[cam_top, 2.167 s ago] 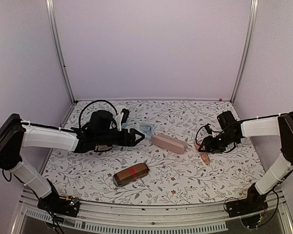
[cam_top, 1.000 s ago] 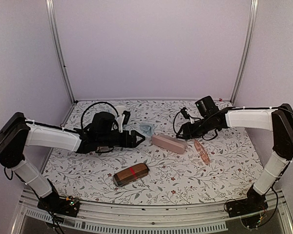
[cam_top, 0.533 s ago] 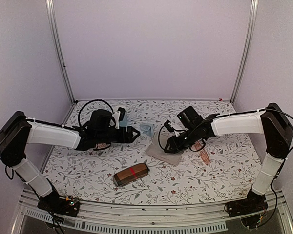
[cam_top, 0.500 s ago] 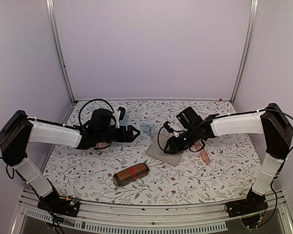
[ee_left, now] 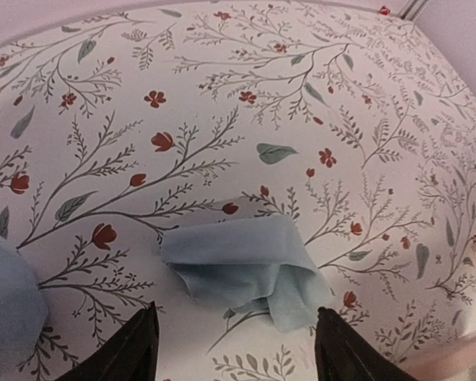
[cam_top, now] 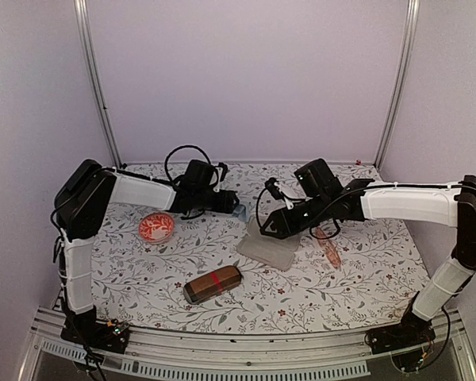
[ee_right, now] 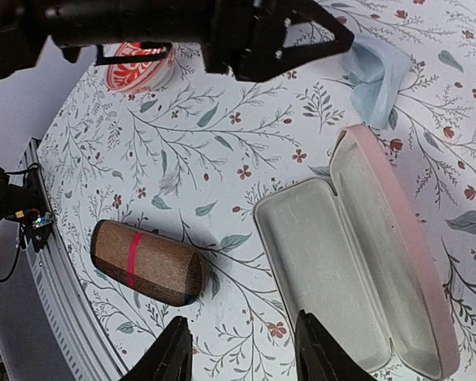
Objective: Organize the sunglasses
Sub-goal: Adjust the opened sunglasses case at the center of the board.
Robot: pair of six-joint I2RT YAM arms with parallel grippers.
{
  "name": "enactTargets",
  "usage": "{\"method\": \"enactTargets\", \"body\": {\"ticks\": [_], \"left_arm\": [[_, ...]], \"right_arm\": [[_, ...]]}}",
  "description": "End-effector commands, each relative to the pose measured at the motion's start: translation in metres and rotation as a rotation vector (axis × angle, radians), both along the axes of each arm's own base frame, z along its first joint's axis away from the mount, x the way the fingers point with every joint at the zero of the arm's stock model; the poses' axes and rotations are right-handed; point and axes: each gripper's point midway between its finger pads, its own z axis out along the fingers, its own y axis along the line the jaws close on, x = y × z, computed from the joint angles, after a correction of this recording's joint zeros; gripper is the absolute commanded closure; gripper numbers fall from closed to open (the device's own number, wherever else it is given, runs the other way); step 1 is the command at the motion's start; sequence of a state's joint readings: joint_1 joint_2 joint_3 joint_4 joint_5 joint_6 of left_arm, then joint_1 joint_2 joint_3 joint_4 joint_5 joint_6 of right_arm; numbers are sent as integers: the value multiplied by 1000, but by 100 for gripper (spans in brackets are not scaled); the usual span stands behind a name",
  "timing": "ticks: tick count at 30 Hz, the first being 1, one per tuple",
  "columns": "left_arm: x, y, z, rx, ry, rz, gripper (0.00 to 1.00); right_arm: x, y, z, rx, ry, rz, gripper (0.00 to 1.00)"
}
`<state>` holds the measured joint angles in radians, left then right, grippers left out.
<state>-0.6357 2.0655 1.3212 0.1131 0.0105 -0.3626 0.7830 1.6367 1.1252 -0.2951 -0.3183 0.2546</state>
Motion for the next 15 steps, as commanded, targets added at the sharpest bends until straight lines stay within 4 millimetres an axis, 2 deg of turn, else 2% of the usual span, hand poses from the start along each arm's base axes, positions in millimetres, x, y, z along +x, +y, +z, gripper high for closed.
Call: {"method": "enactTargets", "body": {"ticks": [1,4,15], "left_arm": [[9,11,-43,150,81,-14,35],[12,11,-52,167,98,-15,42],[18,4,-68,127,135,-34,53]], "right_arm": [[-3,-3,6,18,-16,-3,55],[-4,-7,1,8,-12,-13,55],[-5,-9,-6,-5,-4,-17,55]]}}
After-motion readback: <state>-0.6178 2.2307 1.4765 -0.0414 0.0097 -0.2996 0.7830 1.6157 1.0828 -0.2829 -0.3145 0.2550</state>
